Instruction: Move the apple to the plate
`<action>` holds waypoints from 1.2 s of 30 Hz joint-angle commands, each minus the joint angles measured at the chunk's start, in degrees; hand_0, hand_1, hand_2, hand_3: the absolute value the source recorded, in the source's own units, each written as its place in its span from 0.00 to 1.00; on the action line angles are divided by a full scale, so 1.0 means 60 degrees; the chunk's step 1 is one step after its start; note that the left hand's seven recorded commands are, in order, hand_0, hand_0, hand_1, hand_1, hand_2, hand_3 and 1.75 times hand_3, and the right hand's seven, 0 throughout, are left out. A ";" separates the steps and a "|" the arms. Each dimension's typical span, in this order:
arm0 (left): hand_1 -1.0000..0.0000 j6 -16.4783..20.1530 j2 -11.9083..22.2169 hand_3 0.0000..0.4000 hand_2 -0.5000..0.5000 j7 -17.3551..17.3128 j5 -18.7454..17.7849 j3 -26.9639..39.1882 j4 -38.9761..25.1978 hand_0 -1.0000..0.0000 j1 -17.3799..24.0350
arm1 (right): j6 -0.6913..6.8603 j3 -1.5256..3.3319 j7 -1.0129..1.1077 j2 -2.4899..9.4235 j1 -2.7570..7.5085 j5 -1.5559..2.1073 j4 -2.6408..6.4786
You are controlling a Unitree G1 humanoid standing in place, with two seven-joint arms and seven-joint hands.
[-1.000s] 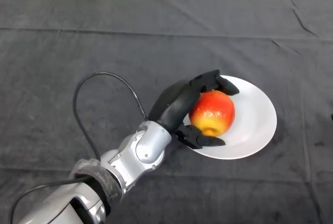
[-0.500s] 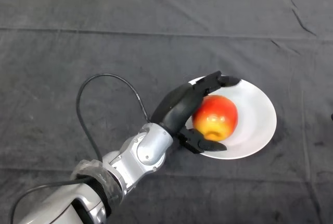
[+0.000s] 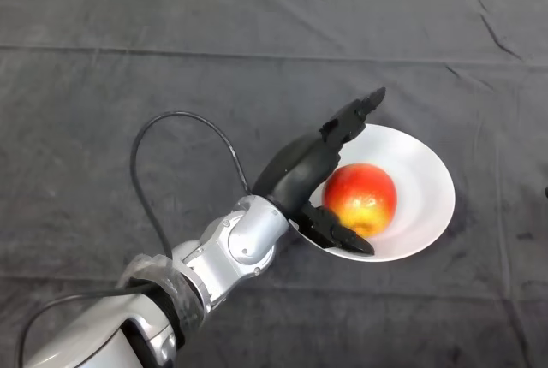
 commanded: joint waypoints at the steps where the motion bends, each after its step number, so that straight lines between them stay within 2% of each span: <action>1: 1.00 0.0065 0.0255 0.00 0.50 -0.0159 -0.0217 -0.0122 0.0256 1.00 -0.0430 | 0.0021 -0.0226 0.0066 -0.0210 0.0070 -0.0094 0.0024; 9: 1.00 -0.0084 0.0566 0.00 0.50 -0.0185 -0.0334 0.0322 0.0173 1.00 -0.0492 | 0.0019 -0.0226 0.0070 -0.0210 0.0069 -0.0097 0.0028; 20: 1.00 -0.0646 0.1388 0.00 0.50 0.0068 -0.0457 0.1453 -0.0202 1.00 -0.0248 | 0.0017 -0.0226 0.0071 -0.0208 0.0070 -0.0100 0.0026; 29: 1.00 -0.1028 0.2238 0.00 0.50 0.0393 -0.0665 0.2667 -0.0709 1.00 0.0221 | 0.0014 -0.0226 0.0067 -0.0204 0.0073 -0.0102 0.0018; 36: 1.00 -0.1056 0.3056 0.00 0.50 0.0781 -0.0882 0.3726 -0.1693 1.00 0.0947 | 0.0012 -0.0227 0.0060 -0.0197 0.0078 -0.0102 0.0005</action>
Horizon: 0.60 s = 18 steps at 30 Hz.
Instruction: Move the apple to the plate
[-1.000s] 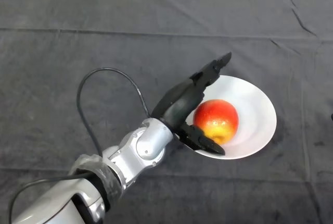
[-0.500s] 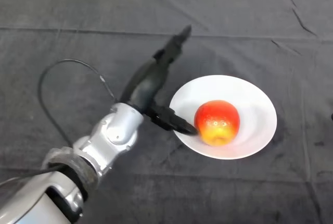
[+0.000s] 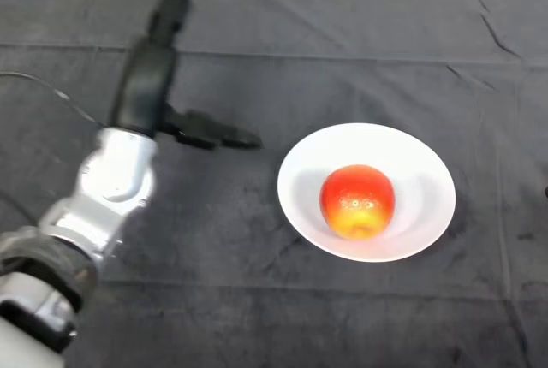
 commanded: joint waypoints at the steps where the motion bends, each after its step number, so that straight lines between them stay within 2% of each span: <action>1: 1.00 -0.0112 0.0564 0.00 0.50 0.0239 -0.0138 0.0376 -0.0484 1.00 0.0774 | 0.0011 -0.0227 0.0055 -0.0196 0.0079 -0.0102 0.0003; 12: 1.00 -0.0113 0.1482 0.00 0.50 0.1295 -0.0310 0.2084 -0.2506 1.00 0.2686 | 0.0005 -0.0228 0.0033 -0.0179 0.0094 -0.0100 -0.0035; 18: 1.00 -0.0064 0.1675 0.00 0.50 0.1633 -0.0420 0.2960 -0.2906 1.00 0.3279 | 0.0002 -0.0228 0.0019 -0.0170 0.0103 -0.0098 -0.0057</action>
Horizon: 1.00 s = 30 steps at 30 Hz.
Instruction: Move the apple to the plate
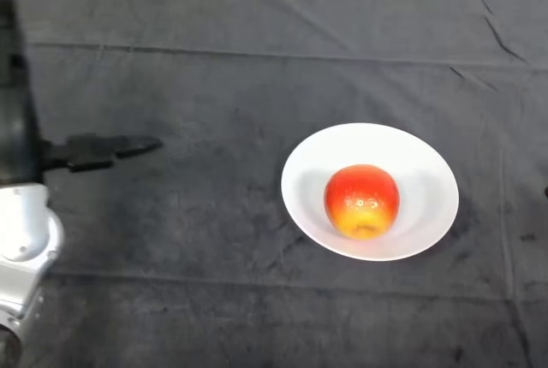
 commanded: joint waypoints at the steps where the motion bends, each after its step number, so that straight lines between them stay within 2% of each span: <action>1: 1.00 -0.0071 0.0507 0.00 0.50 0.0210 -0.0050 0.0423 -0.0410 1.00 0.0424 | 0.0002 -0.0229 0.0017 -0.0169 0.0105 -0.0098 -0.0059; 9: 1.00 -0.0227 0.0297 0.00 0.50 0.0865 0.0374 0.1256 -0.0142 1.00 0.0759 | 0.0001 -0.0230 0.0002 -0.0162 0.0113 -0.0094 -0.0081; 14: 1.00 -0.0430 0.0256 0.00 0.50 0.1075 0.0499 0.1736 0.0085 1.00 0.0970 | 0.0002 -0.0232 -0.0005 -0.0160 0.0116 -0.0092 -0.0089; 21: 1.00 -0.0928 0.0213 0.00 0.50 0.1246 0.0461 0.2510 0.0531 1.00 0.1350 | 0.0005 -0.0233 -0.0011 -0.0159 0.0118 -0.0088 -0.0094; 30: 1.00 -0.1283 0.0126 0.00 0.50 0.1303 0.0265 0.3359 0.1451 1.00 0.1264 | 0.0010 -0.0235 -0.0011 -0.0162 0.0117 -0.0085 -0.0091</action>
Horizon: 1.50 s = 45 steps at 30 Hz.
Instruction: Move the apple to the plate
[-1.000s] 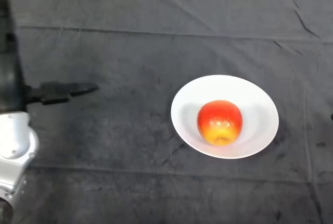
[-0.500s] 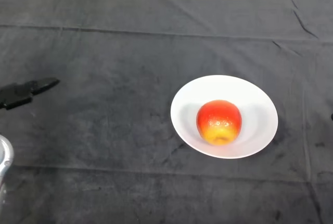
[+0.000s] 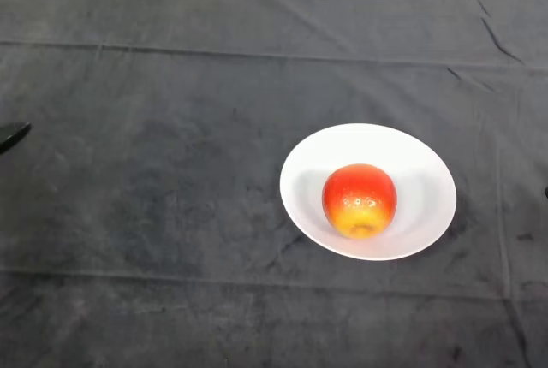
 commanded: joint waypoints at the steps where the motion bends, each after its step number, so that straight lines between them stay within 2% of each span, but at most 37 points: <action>1: 1.00 -0.0226 0.0087 0.00 0.50 0.0095 -0.0072 0.0415 0.0270 1.00 0.0509 | 0.0011 -0.0235 -0.0010 -0.0163 0.0116 -0.0084 -0.0089; 14: 1.00 -0.0670 -0.0080 0.00 0.50 0.0319 0.0110 0.1163 0.1337 1.00 0.0188 | 0.0018 -0.0236 -0.0001 -0.0172 0.0108 -0.0081 -0.0070; 24: 1.00 -0.0912 -0.0157 0.00 0.50 0.0086 0.0059 0.1538 0.2086 1.00 -0.0091 | 0.0022 -0.0236 0.0010 -0.0180 0.0100 -0.0081 -0.0051; 45: 1.00 -0.1041 -0.0286 0.00 0.50 -0.0297 0.0090 0.1965 0.2465 1.00 -0.0339 | 0.0023 -0.0234 0.0030 -0.0192 0.0088 -0.0086 -0.0021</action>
